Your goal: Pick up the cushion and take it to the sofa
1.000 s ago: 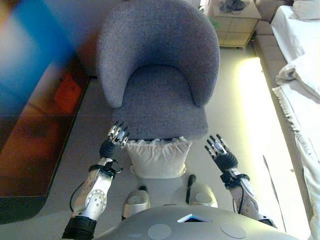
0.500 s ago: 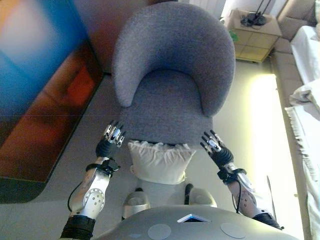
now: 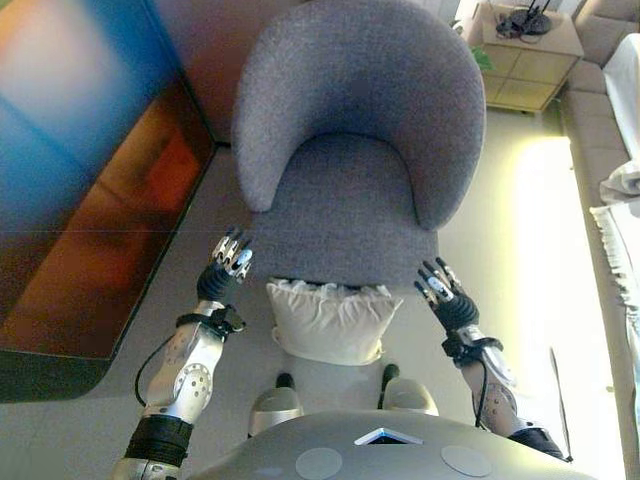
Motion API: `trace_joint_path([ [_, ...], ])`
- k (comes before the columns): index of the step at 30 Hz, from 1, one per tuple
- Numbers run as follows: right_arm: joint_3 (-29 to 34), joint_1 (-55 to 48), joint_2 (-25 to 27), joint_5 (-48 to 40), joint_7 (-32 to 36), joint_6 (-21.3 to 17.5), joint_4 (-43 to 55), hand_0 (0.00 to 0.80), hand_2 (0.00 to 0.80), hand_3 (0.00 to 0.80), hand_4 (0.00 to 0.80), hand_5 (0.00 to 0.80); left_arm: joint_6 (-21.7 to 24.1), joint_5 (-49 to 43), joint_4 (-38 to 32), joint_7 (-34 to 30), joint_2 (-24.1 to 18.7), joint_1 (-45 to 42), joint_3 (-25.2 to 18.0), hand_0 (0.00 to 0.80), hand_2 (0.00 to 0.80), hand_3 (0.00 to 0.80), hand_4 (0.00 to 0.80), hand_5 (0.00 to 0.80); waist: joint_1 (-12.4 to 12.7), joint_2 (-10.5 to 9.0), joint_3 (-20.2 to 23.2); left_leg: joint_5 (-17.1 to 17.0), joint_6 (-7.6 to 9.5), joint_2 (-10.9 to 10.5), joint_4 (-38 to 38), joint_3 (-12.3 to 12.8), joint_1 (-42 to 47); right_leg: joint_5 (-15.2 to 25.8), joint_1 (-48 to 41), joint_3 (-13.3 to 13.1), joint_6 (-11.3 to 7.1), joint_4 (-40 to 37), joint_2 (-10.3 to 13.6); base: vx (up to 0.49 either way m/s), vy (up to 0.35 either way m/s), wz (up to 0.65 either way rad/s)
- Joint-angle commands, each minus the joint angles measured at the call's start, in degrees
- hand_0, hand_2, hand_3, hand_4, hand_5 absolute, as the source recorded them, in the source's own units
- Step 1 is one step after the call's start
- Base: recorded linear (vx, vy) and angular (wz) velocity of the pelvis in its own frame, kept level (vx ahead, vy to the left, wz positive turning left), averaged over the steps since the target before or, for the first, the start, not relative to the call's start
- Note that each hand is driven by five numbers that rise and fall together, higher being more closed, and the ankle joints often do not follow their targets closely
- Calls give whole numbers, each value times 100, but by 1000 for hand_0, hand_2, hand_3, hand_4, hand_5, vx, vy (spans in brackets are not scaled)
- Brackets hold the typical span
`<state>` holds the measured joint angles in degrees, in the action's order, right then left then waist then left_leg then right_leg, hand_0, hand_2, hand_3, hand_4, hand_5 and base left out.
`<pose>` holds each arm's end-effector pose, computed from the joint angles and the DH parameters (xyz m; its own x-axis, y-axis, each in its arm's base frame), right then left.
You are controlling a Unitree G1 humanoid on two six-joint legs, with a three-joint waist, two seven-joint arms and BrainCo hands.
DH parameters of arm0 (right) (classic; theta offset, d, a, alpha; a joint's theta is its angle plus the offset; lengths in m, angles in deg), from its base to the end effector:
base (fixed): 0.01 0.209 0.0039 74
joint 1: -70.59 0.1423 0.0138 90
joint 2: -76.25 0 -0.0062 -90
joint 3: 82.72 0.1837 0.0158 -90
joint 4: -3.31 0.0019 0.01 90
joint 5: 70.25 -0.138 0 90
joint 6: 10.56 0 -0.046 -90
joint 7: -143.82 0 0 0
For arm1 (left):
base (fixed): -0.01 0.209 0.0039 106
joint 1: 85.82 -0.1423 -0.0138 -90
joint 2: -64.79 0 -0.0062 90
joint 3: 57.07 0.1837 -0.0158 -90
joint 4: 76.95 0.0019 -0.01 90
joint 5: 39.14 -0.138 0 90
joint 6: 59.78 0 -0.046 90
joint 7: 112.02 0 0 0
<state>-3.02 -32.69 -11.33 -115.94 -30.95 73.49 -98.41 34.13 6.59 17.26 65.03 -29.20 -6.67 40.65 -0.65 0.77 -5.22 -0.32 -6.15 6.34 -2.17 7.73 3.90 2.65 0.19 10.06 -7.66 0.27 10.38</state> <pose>0.1354 -0.2007 -0.0245 0.9402 0.0771 -0.3318 0.0860 0.8887 0.4503 0.1565 0.2044 0.0048 0.9752 -0.0667 -0.2109 -0.0337 0.8975 -0.4398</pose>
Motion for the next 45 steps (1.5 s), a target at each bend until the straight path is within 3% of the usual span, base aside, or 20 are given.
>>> trace_joint_path([
  [1, 11, 467, -241, -867, 432, -95, 374, 0, 0, 0, 0, 0, 5, 488, -158, -506, -262, 326, -63, 0, 0, 0, 0, 0, 71, -237, -37, -18, 126, 98, 21, -27, -287, 87, 1, 221, -447, 49, 478, -13, -32, -2],
  [6, -114, 585, -541, -2190, 1869, 409, 235, 0, 0, 0, 0, 0, -615, 1767, -88, -1520, 67, 412, 82, 0, 0, 0, 0, 0, 161, -270, -28, -74, 107, 158, -70, -4, -296, 79, -73, 278, -427, -63, 417, -2, -43, 0],
  [10, -70, 639, -961, -3940, 3348, 1327, 35, 0, 0, 0, 0, 0, -1813, 3873, 57, -2654, 585, 342, 127, 0, 0, 0, 0, 0, 213, -266, 45, -62, 68, 237, -54, 93, -294, 50, -171, 345, -421, -158, 392, 44, -35, 0],
  [15, -18, 576, -1150, -4093, 3204, 1554, 172, 0, 0, 0, 0, 0, -1855, 4335, 42, -2935, 965, 77, 236, 0, 0, 0, 0, 0, 169, -243, 135, -14, 45, 284, -29, 151, -225, -12, -246, 255, -392, -190, 340, 62, -7, -2],
  [26, -42, 164, -973, -3928, 3175, 1677, 354, 0, 0, 0, 0, 0, -1888, 4246, -148, -2820, 921, -217, 114, 0, 0, 0, 0, 0, 106, -223, 277, -4, 34, 248, -87, 136, -132, -52, -364, 159, -329, -349, 240, 29, 7, -4],
  [30, -100, 171, -905, -3637, 3030, 1481, 344, 0, 0, 0, 0, 0, -1704, 4013, -172, -2604, 867, -216, 165, 0, 0, 0, 0, 0, 101, -214, 264, -20, 24, 240, -114, 128, -132, -24, -341, 152, -329, -367, 232, 0, 0, 0],
  [33, -146, 139, -768, -2984, 2644, 1087, 322, 0, 0, 0, 0, 0, -1398, 3566, -93, -2098, 715, -202, 164, 0, 0, 0, 0, 0, 92, -226, 260, -14, 16, 241, -96, 114, -126, -38, -347, 140, -322, -349, 228, 0, 0, 0],
  [35, -164, 145, -561, -2155, 2035, 591, 299, 0, 0, 0, 0, 0, -793, 2669, -40, -1428, 457, -163, 149, 0, 0, 0, 0, 0, 84, -242, 247, 4, 11, 245, -2, 114, -155, -44, -333, 136, -320, -311, 241, 0, 0, 0],
  [39, -32, 134, -130, -777, 1054, 193, 318, 0, 0, 0, 0, 0, 203, 256, -8, -206, -35, -122, -124, 0, 0, 0, 0, 0, 83, -287, 178, 66, 1, 277, 321, 130, -255, -77, -314, 116, -300, -179, 280, 25, -6, 0],
  [41, 37, 155, -72, -869, 1054, 235, 341, 0, 0, 0, 0, 0, 319, -232, -5, -16, -166, -90, -235, 0, 0, 0, 0, 0, 97, -304, 112, 81, -5, 289, 457, 105, -338, -94, -275, 108, -297, -79, 300, 0, 0, 0],
  [42, 90, 217, -98, -1340, 1230, 311, 320, 0, 0, 0, 0, 0, 325, -315, 66, 39, -222, -16, -342, 0, 0, 0, 0, 0, 114, -314, 18, 70, -9, 314, 561, 96, -444, -129, -207, 125, -292, 68, 324, -39, -1, 0],
  [45, 88, 452, -200, -1145, 1126, -31, 84, 0, 0, 0, 0, 0, 460, -255, 463, 179, -171, 294, -355, 0, 0, 0, 0, 0, 128, -289, -214, 35, -20, 361, 701, 69, -703, -220, 13, 120, -298, 380, 379, -118, 8, -1],
])
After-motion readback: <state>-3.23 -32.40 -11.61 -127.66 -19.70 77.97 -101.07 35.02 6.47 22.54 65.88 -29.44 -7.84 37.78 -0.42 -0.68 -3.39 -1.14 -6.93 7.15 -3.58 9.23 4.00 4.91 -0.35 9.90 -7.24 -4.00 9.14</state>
